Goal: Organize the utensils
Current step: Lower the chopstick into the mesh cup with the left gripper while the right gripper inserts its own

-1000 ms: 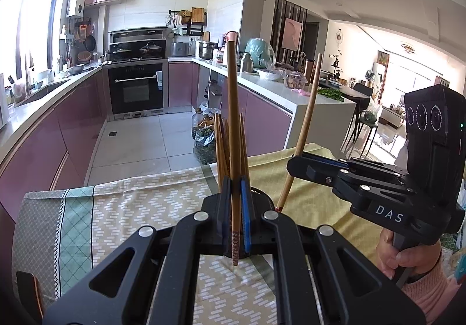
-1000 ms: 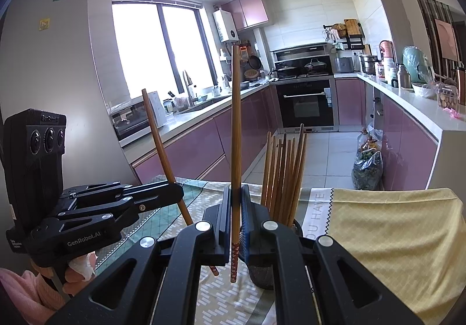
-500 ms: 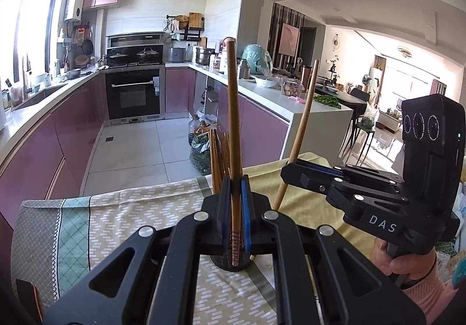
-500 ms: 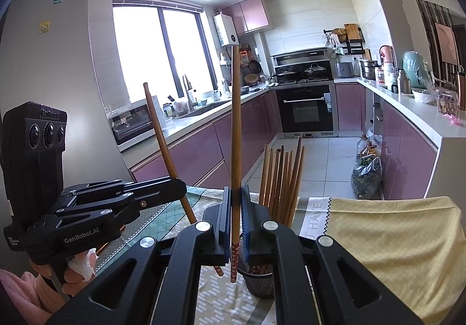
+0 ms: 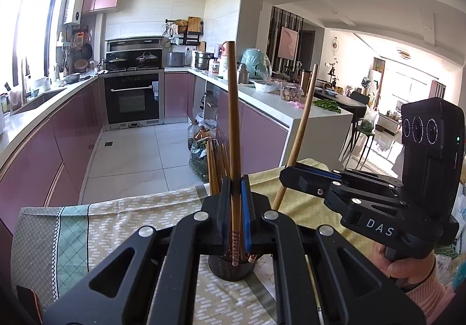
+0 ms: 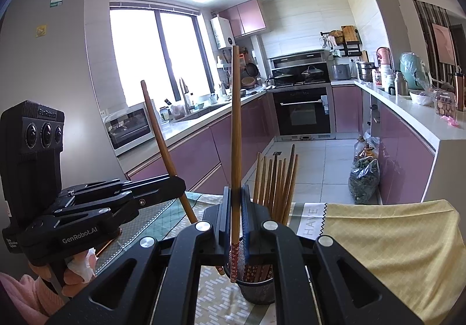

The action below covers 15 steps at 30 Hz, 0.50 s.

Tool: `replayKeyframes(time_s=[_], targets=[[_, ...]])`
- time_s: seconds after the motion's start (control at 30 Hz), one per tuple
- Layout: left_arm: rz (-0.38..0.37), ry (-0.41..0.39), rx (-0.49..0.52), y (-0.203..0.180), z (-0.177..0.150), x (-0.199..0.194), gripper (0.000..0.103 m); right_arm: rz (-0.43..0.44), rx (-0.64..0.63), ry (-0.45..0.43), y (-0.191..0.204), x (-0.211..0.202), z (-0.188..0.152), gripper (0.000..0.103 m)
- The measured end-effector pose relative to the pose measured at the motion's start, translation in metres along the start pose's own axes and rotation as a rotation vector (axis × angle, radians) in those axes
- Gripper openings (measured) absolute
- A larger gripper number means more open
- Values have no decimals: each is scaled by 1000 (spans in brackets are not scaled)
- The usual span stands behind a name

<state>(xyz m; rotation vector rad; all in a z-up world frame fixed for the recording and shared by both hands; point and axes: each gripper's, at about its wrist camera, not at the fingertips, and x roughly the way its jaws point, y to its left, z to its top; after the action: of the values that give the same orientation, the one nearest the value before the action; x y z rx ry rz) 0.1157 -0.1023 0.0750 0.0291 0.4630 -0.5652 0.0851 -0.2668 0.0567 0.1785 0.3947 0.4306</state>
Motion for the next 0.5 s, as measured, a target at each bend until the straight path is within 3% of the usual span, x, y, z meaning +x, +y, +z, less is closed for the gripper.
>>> replayKeyframes(time_s=[0.5], targets=[[-22, -9, -4, 2, 14, 10, 8, -23, 9, 3, -6, 5, 4, 6]])
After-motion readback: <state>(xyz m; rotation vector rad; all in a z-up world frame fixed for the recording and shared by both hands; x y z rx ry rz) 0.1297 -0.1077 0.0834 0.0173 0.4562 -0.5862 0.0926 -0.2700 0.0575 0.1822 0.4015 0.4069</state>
